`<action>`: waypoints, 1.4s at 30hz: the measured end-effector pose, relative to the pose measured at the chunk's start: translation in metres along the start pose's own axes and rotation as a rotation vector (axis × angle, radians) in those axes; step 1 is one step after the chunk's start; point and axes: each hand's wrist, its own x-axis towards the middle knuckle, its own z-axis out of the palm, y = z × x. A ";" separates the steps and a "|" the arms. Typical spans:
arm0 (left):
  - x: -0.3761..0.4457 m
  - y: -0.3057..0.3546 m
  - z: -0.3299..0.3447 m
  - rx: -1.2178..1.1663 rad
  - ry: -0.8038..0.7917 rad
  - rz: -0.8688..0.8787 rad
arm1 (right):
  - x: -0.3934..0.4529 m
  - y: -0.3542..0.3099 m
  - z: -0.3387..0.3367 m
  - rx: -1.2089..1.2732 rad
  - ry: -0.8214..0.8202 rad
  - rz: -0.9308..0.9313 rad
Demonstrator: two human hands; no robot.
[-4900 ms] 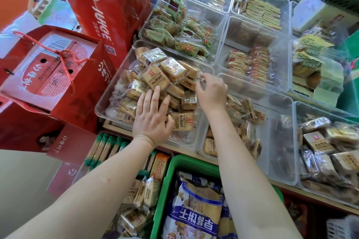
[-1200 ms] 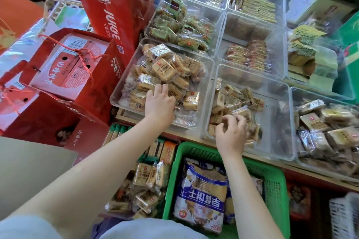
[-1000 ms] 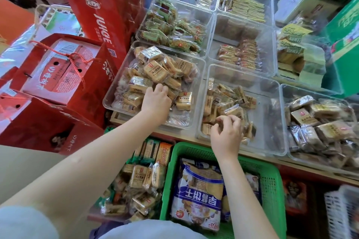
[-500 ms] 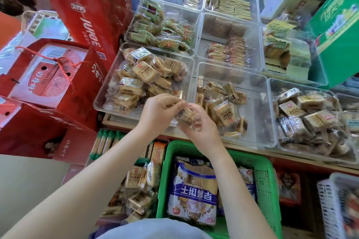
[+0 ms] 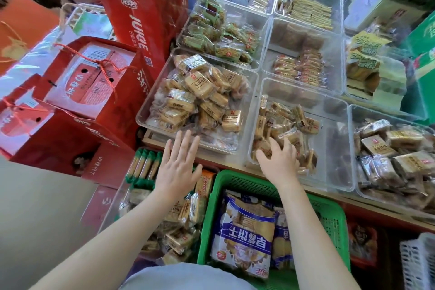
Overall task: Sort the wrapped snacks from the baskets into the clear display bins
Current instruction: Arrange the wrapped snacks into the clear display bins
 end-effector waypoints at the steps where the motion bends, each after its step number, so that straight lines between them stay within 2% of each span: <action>1: -0.001 -0.003 0.002 -0.001 -0.006 0.006 | 0.001 -0.008 -0.001 -0.006 0.070 -0.010; 4: 0.000 -0.006 0.004 -0.035 -0.034 0.009 | 0.008 -0.042 -0.003 0.048 0.261 -0.146; 7: 0.004 -0.005 0.000 -0.109 -0.019 -0.024 | 0.022 -0.083 0.004 0.065 0.256 -0.341; 9: 0.006 -0.004 -0.004 -0.132 -0.011 -0.044 | 0.033 -0.109 0.013 0.032 0.204 -0.388; 16: 0.005 -0.002 -0.006 -0.195 -0.003 -0.057 | 0.066 -0.150 0.038 0.125 0.084 -0.163; 20: 0.004 -0.004 -0.006 -0.195 -0.018 -0.061 | 0.068 -0.146 0.036 0.223 0.018 -0.151; 25: 0.003 -0.002 -0.011 -0.194 -0.031 -0.063 | 0.050 -0.140 0.019 0.378 0.038 -0.233; 27: 0.002 -0.001 -0.013 -0.187 -0.041 -0.062 | 0.032 -0.127 0.007 0.390 0.088 -0.289; 29: 0.001 0.000 -0.015 -0.187 -0.043 -0.064 | 0.013 -0.102 -0.004 0.366 0.231 -0.318; 31: 0.002 0.004 -0.019 -0.201 -0.050 -0.076 | 0.000 -0.067 -0.010 0.379 0.430 -0.229; 33: 0.003 0.010 -0.025 -0.208 -0.062 -0.101 | -0.004 -0.030 -0.010 0.332 0.565 -0.047; 34: 0.004 0.013 -0.028 -0.200 -0.064 -0.112 | -0.002 -0.013 -0.009 0.288 0.567 0.040; 36: 0.009 0.019 -0.034 -0.176 -0.055 -0.126 | 0.001 0.011 -0.005 0.182 0.448 0.173; 38: 0.018 0.022 -0.037 -0.160 -0.028 -0.125 | 0.001 0.020 -0.001 0.116 0.366 0.211; 42: 0.038 0.025 -0.029 -0.164 0.027 -0.131 | 0.001 0.002 -0.001 0.090 0.508 0.093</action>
